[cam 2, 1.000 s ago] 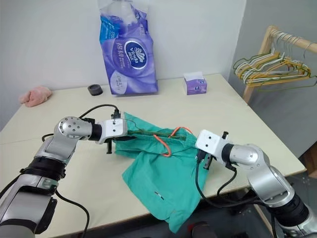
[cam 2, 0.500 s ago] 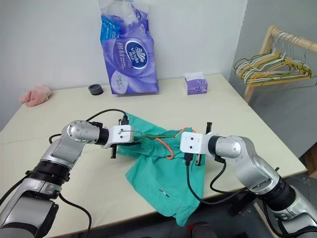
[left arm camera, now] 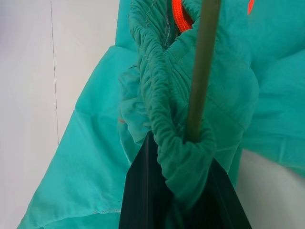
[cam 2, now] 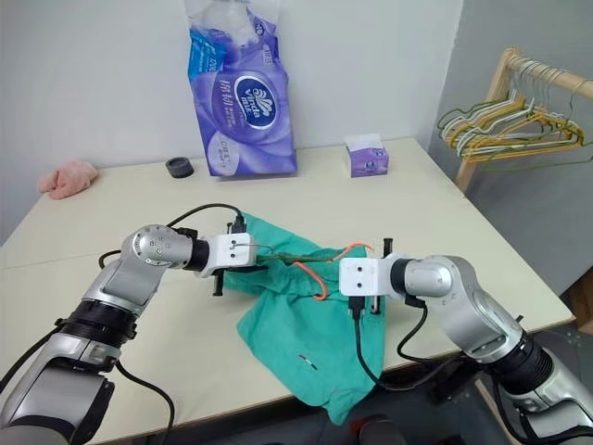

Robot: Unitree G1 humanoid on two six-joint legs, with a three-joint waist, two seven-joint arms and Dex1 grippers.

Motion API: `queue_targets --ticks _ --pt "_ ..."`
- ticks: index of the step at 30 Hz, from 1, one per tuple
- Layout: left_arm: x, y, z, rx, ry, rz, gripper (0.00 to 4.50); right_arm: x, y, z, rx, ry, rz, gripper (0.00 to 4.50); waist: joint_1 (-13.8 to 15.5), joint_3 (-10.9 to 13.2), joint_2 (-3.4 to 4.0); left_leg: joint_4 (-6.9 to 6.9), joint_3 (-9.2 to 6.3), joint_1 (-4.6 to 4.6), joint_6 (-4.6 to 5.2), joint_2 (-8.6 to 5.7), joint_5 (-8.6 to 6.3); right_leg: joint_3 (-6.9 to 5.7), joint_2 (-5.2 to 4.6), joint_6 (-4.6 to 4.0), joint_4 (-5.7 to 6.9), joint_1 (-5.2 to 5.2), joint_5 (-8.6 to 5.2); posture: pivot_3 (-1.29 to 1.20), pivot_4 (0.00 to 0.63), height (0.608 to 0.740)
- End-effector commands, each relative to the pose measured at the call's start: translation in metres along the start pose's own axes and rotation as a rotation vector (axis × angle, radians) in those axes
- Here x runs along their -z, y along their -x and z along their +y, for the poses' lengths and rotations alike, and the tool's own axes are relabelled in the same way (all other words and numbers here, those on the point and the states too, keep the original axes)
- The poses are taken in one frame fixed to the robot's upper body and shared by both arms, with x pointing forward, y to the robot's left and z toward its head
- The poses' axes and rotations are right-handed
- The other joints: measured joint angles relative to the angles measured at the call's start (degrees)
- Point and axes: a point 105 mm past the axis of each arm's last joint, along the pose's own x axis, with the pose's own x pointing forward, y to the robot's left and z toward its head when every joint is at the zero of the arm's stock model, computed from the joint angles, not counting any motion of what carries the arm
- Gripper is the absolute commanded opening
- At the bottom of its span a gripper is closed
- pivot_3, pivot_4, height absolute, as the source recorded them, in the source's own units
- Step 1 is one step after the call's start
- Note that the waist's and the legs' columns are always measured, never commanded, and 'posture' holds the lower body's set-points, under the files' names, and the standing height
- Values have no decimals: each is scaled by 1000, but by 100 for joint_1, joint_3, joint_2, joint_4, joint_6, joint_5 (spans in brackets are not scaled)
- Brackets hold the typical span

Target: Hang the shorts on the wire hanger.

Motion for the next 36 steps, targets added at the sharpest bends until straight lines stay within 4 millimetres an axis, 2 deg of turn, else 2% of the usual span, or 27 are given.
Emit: queue_targets --ticks 1,5,10,15,26,30,33,36 --pt "-11 0 2 -11 -43 -31 0 -11 24 -12 33 -104 -45 2324 -3 0 0 1 -2 -2 0 0 0 0 0 0 0 0 0 -192 0 740" --pt "-11 -1 0 -11 -42 -36 0 -6 36 -12 34 -243 -19 3627 -3 0 0 1 -6 -2 0 0 0 -4 -1 0 0 0 0 -199 0 740" --pt "-14 -4 -1 -10 -42 -51 0 11 43 -2 25 -395 39 3627 10 0 0 11 -18 -15 1 1 0 -14 -12 0 0 0 0 -205 0 740" --pt "-20 -8 1 -6 -51 -71 0 25 25 10 -10 -420 83 3627 -5 0 0 15 -19 -17 1 -1 0 -16 -15 1 1 -1 0 -216 0 740" --pt "-26 -10 1 -2 -62 -87 0 35 -20 -8 -68 -327 109 3627 -127 0 0 23 -29 -24 -1 -8 1 -23 -31 1 2 -2 0 -206 0 740" --pt "-27 -9 2 -9 -60 -87 0 40 -27 -13 -75 -286 118 3627 -149 -1 1 52 -50 -55 -21 -12 12 -39 -35 1 4 -16 0 -197 0 740" --pt "-27 -8 2 -12 -57 -89 0 42 -31 -13 -87 -233 126 3081 -152 -1 1 65 -53 -74 -23 -19 12 -39 -40 2 12 -31 1 -193 0 740" --pt "-28 -8 2 -18 -52 -93 0 43 -33 -12 -91 -177 130 2110 -152 -1 1 64 -56 -73 -23 -19 12 -42 -40 2 13 -30 1 -187 0 740"
